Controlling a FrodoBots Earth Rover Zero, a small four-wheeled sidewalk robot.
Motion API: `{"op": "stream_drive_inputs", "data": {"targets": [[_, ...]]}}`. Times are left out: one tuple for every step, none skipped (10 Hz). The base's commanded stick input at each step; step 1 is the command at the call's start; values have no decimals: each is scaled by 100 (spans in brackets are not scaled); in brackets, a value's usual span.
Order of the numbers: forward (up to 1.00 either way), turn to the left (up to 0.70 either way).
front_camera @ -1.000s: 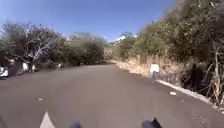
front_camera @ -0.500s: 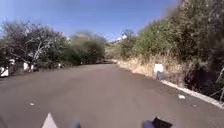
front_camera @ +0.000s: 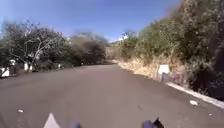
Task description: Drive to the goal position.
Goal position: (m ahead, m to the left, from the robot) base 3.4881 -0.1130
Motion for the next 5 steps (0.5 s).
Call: {"op": "stream_drive_inputs", "data": {"targets": [[50,-27],[50,-47],[50,-43],[50,-35],[50,0]]}}
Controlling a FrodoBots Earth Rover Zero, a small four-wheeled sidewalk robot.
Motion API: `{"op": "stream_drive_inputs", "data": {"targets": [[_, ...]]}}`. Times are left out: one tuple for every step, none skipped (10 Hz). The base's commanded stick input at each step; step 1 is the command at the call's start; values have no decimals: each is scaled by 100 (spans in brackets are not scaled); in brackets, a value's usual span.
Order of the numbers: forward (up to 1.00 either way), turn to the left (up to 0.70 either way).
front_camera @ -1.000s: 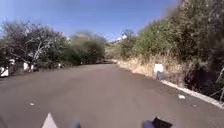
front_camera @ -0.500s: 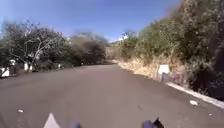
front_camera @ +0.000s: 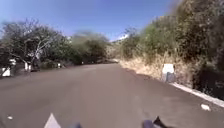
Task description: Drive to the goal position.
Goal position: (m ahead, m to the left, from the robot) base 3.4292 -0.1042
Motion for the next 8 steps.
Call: {"op": "stream_drive_inputs", "data": {"targets": [[50,0],[50,0],[50,0],[50,0],[50,0],[50,0],[50,0],[50,0]]}}
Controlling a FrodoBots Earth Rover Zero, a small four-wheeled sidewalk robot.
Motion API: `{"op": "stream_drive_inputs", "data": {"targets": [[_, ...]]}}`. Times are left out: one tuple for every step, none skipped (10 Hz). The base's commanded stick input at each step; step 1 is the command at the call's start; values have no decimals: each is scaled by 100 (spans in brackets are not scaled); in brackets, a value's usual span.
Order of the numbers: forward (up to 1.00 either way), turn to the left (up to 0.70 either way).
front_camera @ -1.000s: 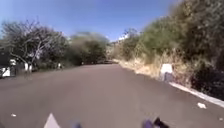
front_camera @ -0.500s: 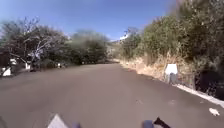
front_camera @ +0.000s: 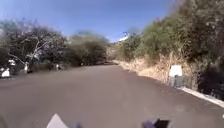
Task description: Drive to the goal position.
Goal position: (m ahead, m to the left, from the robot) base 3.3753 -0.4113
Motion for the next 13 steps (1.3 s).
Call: {"op": "stream_drive_inputs", "data": {"targets": [[50,0],[50,-11],[50,-32],[50,-47],[50,-27],[50,-7],[50,0],[50,0],[50,-5],[50,-25],[50,-45],[50,-50],[50,-50]]}}
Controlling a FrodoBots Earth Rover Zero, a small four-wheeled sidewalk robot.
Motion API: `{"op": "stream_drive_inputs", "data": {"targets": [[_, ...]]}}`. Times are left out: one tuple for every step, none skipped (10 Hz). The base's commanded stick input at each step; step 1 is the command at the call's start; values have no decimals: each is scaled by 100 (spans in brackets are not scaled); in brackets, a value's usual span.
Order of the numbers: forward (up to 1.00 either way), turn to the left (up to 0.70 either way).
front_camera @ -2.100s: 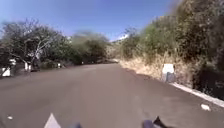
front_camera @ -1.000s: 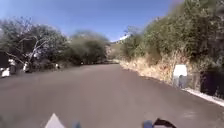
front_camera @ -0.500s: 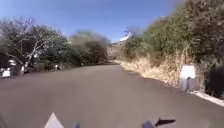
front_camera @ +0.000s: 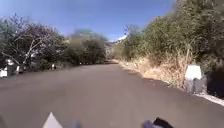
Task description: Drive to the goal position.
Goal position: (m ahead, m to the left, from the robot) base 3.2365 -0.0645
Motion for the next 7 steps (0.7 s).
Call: {"op": "stream_drive_inputs", "data": {"targets": [[50,-50],[50,-50],[50,-50],[50,-50],[50,-50],[50,-43],[50,-23]]}}
